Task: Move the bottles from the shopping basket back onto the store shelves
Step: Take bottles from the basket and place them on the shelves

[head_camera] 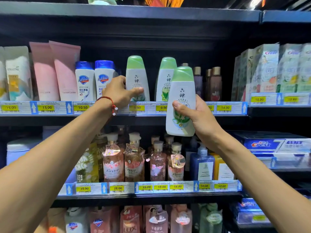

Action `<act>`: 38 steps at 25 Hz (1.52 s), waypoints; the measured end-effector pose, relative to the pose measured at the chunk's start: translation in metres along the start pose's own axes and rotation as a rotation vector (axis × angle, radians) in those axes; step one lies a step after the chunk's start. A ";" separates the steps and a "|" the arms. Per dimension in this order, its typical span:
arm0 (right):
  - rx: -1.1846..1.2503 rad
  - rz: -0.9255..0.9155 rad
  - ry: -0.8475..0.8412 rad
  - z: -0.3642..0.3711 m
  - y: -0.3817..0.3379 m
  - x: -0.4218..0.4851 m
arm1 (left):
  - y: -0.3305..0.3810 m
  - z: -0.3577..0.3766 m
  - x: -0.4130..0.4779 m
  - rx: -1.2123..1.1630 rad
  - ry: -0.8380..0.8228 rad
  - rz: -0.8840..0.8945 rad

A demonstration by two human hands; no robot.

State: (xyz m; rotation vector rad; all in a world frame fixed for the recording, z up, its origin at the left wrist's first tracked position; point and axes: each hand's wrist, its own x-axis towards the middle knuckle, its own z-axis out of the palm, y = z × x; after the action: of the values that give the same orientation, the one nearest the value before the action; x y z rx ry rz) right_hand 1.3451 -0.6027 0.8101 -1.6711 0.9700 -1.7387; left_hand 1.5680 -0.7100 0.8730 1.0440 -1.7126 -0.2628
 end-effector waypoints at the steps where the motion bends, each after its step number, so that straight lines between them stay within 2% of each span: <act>1: 0.010 0.004 0.003 0.000 0.001 0.001 | 0.001 0.000 0.002 0.002 -0.022 -0.009; 7: 0.029 0.013 -0.012 0.005 0.006 0.001 | 0.010 -0.002 0.006 0.040 -0.119 -0.052; 14: 0.031 -0.001 -0.041 0.005 0.008 0.002 | 0.005 0.000 0.004 0.118 -0.040 -0.004; 21: 0.012 -0.008 -0.040 0.005 0.009 0.000 | 0.003 0.005 0.002 0.296 0.025 0.014; 23: 0.013 -0.014 -0.034 0.008 0.010 -0.002 | 0.007 0.003 -0.011 0.316 0.053 0.102; 26: 0.013 -0.015 -0.037 0.014 0.014 -0.005 | 0.000 -0.011 -0.051 0.338 0.135 0.398; 29: 0.007 -0.042 -0.060 0.024 0.016 -0.008 | -0.032 -0.030 -0.081 0.598 0.161 0.601; 32: 0.044 -0.076 -0.088 0.038 0.018 -0.012 | -0.064 -0.042 -0.087 0.771 0.130 0.627; 38: 0.002 -0.188 -0.039 0.070 0.017 -0.008 | -0.098 -0.047 -0.072 0.752 0.146 0.679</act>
State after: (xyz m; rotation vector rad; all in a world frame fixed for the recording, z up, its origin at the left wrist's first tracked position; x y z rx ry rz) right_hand 1.4139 -0.6157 0.7893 -1.8389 0.8152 -1.8175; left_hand 1.6624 -0.7002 0.7836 0.8807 -1.9565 0.9276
